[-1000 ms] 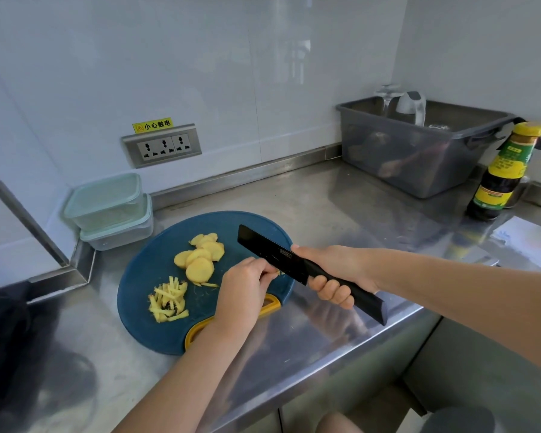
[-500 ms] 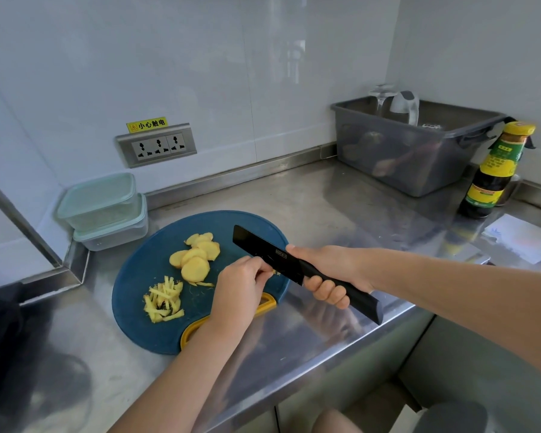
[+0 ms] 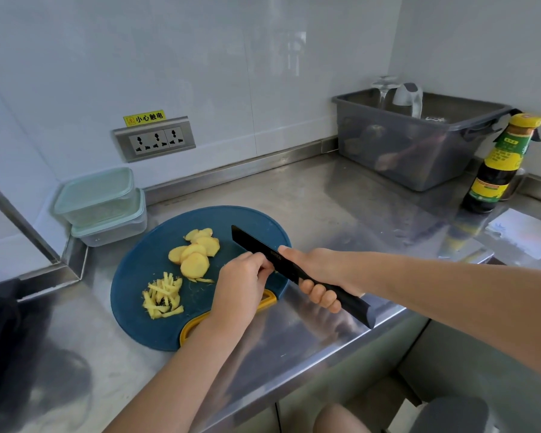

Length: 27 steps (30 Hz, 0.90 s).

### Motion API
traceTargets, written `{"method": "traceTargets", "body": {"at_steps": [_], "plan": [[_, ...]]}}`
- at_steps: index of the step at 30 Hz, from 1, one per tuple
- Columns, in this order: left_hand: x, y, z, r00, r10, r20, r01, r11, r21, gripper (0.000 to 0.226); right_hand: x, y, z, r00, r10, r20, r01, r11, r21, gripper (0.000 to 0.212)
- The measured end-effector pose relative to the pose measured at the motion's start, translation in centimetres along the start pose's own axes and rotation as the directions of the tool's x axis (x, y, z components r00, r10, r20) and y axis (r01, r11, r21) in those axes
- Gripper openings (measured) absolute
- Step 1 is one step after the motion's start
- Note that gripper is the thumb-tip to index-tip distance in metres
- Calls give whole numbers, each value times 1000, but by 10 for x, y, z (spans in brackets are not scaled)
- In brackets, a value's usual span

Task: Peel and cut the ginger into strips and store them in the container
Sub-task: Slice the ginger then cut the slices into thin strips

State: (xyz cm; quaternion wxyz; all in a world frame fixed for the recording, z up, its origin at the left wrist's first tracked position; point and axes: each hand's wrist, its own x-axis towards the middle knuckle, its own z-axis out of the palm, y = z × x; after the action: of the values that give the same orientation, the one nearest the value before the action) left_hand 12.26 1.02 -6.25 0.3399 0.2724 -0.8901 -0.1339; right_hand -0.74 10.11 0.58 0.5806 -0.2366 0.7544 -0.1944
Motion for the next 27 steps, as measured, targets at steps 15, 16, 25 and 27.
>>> {"method": "traceTargets", "body": {"at_steps": [15, 16, 25, 27], "plan": [[0, -2, 1, 1000, -8, -17, 7, 999, -34, 9, -1, 14, -16, 982, -115, 151, 69, 957, 281, 69], [0, -2, 1, 1000, -11, -21, 11, 999, -35, 9, -3, 12, -17, 982, -121, 145, 83, 965, 248, 70], [-2, 0, -1, 999, -22, -23, 21, 999, -42, 11, -8, 1, -21, 984, -61, 165, 51, 997, 66, 69], [-2, 1, -1, 1000, -21, -21, 20, 999, -30, 10, -8, 1, -22, 985, -56, 165, 47, 997, 57, 68]]}}
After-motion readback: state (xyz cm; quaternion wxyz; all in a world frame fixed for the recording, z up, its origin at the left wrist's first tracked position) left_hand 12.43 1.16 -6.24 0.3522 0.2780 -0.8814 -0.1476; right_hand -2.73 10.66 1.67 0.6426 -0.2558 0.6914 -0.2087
